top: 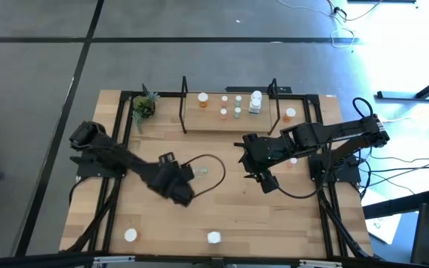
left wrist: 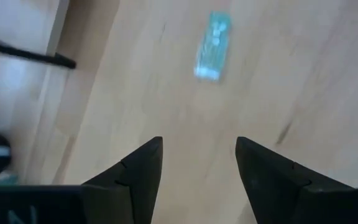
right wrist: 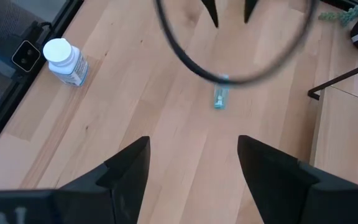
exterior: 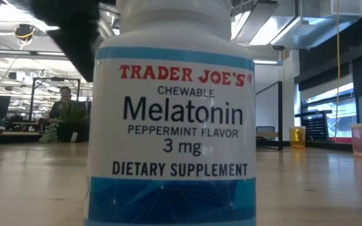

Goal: Pick and place medicine bottles onto shelf by color
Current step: Put the green pill bottle on the shelf aligned with the green bottles

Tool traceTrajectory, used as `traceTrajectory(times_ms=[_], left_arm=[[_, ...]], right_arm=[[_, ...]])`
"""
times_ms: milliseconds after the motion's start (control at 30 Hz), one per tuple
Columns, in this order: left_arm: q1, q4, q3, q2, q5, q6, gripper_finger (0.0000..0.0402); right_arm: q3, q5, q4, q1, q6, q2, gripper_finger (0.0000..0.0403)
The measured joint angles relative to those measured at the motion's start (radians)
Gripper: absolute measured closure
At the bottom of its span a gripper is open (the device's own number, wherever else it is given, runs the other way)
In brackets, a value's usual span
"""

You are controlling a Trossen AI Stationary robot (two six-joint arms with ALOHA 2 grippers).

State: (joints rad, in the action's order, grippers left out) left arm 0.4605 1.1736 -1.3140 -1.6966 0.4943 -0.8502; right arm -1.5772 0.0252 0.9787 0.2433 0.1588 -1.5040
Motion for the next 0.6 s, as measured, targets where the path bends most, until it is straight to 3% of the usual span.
traceTrajectory(times_ms=[133, 600], left_arm=[[0.079, 0.09, 0.0, 0.0, 0.004, -0.131, 0.0204], [0.333, 0.155, 0.0, 0.0, 0.005, -0.558, 0.0204]], right_arm=[[0.0, 0.0, -0.003, 0.0, 0.0, 0.0, 0.0157], [0.0, 0.0, -0.077, 0.0, 0.0, 0.0, 0.0157]])
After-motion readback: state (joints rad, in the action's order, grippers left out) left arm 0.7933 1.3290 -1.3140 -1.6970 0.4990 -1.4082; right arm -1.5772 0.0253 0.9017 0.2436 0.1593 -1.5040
